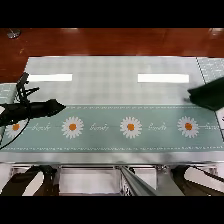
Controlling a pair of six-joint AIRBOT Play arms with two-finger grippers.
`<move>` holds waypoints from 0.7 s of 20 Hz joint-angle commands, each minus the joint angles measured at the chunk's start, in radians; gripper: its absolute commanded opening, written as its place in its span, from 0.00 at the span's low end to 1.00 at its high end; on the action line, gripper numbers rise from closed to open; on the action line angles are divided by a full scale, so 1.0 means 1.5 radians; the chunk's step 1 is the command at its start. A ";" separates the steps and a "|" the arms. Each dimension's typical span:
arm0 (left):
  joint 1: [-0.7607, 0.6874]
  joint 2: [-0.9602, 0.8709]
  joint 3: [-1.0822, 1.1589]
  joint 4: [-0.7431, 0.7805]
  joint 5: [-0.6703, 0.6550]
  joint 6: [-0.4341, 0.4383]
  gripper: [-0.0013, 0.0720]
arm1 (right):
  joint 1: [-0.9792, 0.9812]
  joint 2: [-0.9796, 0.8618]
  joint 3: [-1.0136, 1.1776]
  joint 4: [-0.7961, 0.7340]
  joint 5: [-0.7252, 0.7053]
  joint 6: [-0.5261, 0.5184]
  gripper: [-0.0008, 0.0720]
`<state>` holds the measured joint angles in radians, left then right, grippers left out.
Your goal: Fold the shirts.
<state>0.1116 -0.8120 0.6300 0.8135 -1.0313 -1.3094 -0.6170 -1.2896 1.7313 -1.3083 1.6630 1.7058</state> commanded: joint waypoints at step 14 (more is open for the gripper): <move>0.022 -0.075 0.147 0.001 0.037 0.005 0.04 | -0.178 0.272 -0.498 0.043 -0.215 -0.016 0.40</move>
<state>0.1261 -0.8619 0.7124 0.8146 -0.9821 -1.3075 -0.8803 -0.8940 0.9028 -1.6085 1.4837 1.7988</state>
